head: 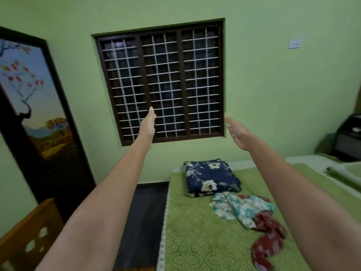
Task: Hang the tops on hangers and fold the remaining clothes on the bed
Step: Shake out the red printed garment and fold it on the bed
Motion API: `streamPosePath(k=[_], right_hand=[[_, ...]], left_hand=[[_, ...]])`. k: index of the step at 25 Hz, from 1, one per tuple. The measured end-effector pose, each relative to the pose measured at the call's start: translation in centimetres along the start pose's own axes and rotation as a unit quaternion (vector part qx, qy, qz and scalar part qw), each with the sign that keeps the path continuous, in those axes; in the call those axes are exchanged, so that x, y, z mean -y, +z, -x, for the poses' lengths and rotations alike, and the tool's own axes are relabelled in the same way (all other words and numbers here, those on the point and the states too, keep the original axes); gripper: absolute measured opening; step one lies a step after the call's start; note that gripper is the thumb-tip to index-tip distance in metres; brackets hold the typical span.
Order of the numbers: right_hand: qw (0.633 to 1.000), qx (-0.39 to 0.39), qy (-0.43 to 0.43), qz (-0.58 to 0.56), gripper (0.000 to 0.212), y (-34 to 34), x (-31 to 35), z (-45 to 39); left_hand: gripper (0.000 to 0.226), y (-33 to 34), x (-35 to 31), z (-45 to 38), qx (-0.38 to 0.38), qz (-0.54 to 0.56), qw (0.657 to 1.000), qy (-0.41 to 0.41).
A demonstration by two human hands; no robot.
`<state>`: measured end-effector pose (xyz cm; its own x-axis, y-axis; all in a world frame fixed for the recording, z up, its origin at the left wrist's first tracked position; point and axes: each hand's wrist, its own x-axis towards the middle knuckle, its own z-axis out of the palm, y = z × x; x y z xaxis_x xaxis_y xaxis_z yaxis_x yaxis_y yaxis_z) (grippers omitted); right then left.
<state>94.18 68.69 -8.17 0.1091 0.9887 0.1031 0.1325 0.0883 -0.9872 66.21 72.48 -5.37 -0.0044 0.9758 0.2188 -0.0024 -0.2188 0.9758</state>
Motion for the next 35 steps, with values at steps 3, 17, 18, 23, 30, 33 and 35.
streamPosePath(k=[3,17,18,23,30,33,35], right_hand=[[0.999,-0.037,0.009,0.016,0.068,-2.5,-1.0,1.1],[0.988,-0.029,0.135,0.062,0.072,-19.6,-14.4,-5.1],[0.985,-0.02,0.161,0.066,0.072,-21.2,-16.8,-5.9],[0.944,0.002,0.308,0.117,0.06,-26.8,-29.6,-9.8],[0.879,0.093,0.378,0.273,0.024,-27.3,-50.1,-11.0],[0.838,0.177,0.331,0.396,0.039,-26.3,-59.8,-9.2],[0.793,0.262,0.311,0.453,0.055,-25.6,-65.1,-7.8]], left_hand=[[0.066,2.5,1.2,-0.7,0.04,0.006,0.999,-0.01],[0.067,23.4,13.7,-4.4,0.055,-0.024,0.992,-0.109],[0.067,25.3,15.9,-4.7,0.05,-0.033,0.989,-0.135],[0.06,31.3,27.8,-4.1,0.028,-0.083,0.957,-0.275],[0.043,36.2,48.7,0.7,0.106,-0.201,0.861,-0.455],[0.039,39.1,58.0,3.0,0.174,-0.247,0.828,-0.472],[0.036,41.0,63.1,4.8,0.215,-0.278,0.808,-0.473]])
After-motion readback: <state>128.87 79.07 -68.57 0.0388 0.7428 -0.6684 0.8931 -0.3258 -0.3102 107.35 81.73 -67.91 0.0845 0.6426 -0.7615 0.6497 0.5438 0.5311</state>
